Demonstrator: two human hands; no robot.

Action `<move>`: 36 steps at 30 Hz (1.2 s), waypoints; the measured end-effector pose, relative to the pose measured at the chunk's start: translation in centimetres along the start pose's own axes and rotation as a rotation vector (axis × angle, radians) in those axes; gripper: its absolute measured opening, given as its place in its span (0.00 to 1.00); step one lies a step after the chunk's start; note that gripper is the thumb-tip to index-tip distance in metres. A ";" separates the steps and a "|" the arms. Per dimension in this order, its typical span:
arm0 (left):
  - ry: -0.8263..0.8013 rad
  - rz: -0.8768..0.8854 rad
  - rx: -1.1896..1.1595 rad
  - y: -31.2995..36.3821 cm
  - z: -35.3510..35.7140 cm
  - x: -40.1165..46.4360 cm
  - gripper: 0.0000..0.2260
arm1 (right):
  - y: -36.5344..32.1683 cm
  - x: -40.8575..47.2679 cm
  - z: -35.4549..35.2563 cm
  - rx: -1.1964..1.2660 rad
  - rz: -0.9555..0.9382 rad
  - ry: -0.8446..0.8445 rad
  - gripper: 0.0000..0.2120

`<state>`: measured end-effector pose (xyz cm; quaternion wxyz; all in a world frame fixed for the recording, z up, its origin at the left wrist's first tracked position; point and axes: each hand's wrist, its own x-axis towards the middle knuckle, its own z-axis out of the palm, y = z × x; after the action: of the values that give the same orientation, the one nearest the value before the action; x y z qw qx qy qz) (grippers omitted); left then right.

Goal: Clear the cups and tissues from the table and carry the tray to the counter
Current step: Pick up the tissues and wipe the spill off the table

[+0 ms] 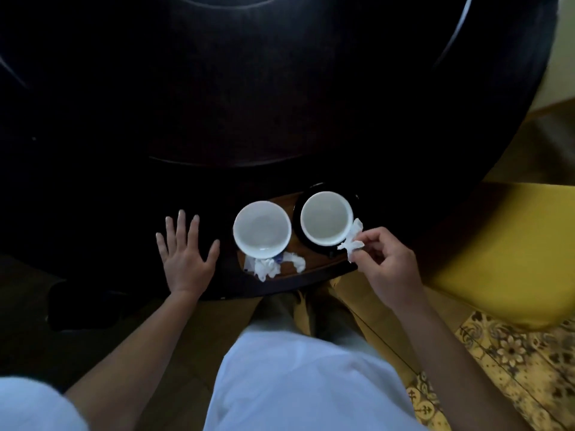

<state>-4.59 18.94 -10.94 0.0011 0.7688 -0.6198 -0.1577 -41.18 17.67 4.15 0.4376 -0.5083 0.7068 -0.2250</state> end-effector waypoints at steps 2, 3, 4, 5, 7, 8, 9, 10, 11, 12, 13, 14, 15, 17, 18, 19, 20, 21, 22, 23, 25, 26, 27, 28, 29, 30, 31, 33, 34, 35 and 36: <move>-0.001 -0.021 0.041 0.1 0.6 0.1 0.34 | -0.1 -0.3 0.7 0.014 -0.009 0.002 0.06; 0.001 -0.026 0.047 0.1 0.8 0.1 0.34 | -0.2 -0.3 1.1 0.019 -0.020 0.000 0.06; 0.005 -0.028 0.047 0.1 0.9 0.0 0.34 | -0.3 -0.3 1.4 0.024 -0.035 -0.005 0.05; 0.014 -0.027 0.046 0.1 0.9 0.0 0.34 | -0.4 -0.4 1.6 0.033 -0.050 -0.009 0.05; 0.044 -0.022 0.043 0.0 1.1 0.0 0.34 | -0.3 -0.5 2.1 0.057 -0.087 -0.016 0.06; 0.055 -0.023 0.036 0.0 1.2 0.0 0.34 | -0.3 -0.6 2.3 0.063 -0.109 -0.022 0.06; 0.061 -0.024 0.024 0.0 1.2 0.1 0.34 | -0.2 -0.7 2.4 0.067 -0.127 -0.030 0.07; 0.068 -0.023 0.019 0.1 1.1 0.1 0.34 | -0.1 -0.8 2.5 0.077 -0.141 -0.039 0.07; 0.074 -0.020 0.022 0.1 1.2 0.0 0.34 | 0.2 -0.9 2.6 0.091 -0.152 -0.046 0.07; 0.083 -0.014 0.028 0.1 1.3 0.0 0.33 | 0.6 -1.0 2.7 0.099 -0.168 -0.051 0.07; 0.094 -0.008 0.029 -0.1 1.5 0.0 0.33 | 1.1 -1.2 2.8 0.097 -0.188 -0.056 0.06; 0.105 -0.006 0.025 -0.3 1.7 0.0 0.33 | 1.7 -1.4 3.0 0.090 -0.207 -0.065 0.06; 0.119 -0.008 0.023 -0.3 1.9 0.0 0.33 | 2.3 -1.7 3.2 0.086 -0.219 -0.071 0.06; 0.142 -0.013 0.028 -0.4 2.1 -0.1 0.33 | 3.4 -2.4 3.4 0.093 -0.228 -0.063 0.05; 0.149 -0.013 0.033 -0.4 2.2 -0.1 0.33 | 4.0 -2.9 3.5 0.098 -0.228 -0.053 0.05; 0.156 -0.013 0.035 -0.4 2.2 0.0 0.33 | 4.7 -3.4 3.7 0.102 -0.228 -0.046 0.05; 0.162 -0.013 0.032 -0.3 2.2 0.1 0.33 | 5.4 -3.9 4.0 0.108 -0.224 -0.041 0.05; 0.166 -0.011 0.028 -0.3 2.3 0.0 0.33 | 6.0 -4.5 4.4 0.111 -0.219 -0.033 0.06; 0.174 -0.010 0.025 -0.2 2.3 0.0 0.33 | 6.7 -4.8 4.9 0.113 -0.219 -0.019 0.06; 0.184 -0.008 0.025 -0.3 2.4 0.0 0.32 | 7.2 -5.0 5.5 0.113 -0.222 -0.006 0.05; 0.193 -0.004 0.027 -0.4 2.6 0.1 0.32 | 7.9 -5.0 7.0 0.109 -0.237 0.019 0.06; 0.196 -0.004 0.031 -0.5 2.6 0.1 0.32 | 8.0 -4.9 7.8 0.106 -0.250 0.035 0.06; 0.198 -0.005 0.035 -0.6 2.7 0.0 0.32 | 7.8 -4.7 8.5 0.102 -0.264 0.057 0.06; 0.199 -0.005 0.037 -0.6 2.7 0.0 0.32 | 7.5 -4.3 9.2 0.093 -0.275 0.090 0.07; 0.197 -0.006 0.032 -0.5 2.7 0.1 0.33 | 7.1 -4.0 9.8 0.083 -0.286 0.127 0.07; 0.196 -0.006 0.024 -0.5 2.7 0.1 0.33 | 6.8 -3.5 10.4 0.064 -0.296 0.167 0.07; 0.197 -0.004 0.015 -0.6 2.6 0.1 0.33 | 6.5 -3.1 10.9 0.035 -0.307 0.207 0.07; 0.203 0.003 0.012 -0.6 2.7 0.0 0.33 | 6.2 -2.2 11.8 -0.050 -0.323 0.274 0.07; 0.203 0.007 0.011 -0.6 2.7 0.0 0.33 | 6.2 -1.9 12.2 -0.088 -0.320 0.296 0.07; 0.201 0.009 0.007 -0.6 2.6 0.0 0.33 | 6.2 -1.7 12.6 -0.117 -0.312 0.312 0.07; 0.199 0.010 0.000 -0.7 2.6 0.0 0.33 | 6.2 -1.6 12.9 -0.139 -0.304 0.327 0.07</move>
<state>-4.58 19.57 -13.57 0.0634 0.7774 -0.6206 -0.0803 -33.27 23.15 -6.61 0.2423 -0.5947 0.6973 -0.3186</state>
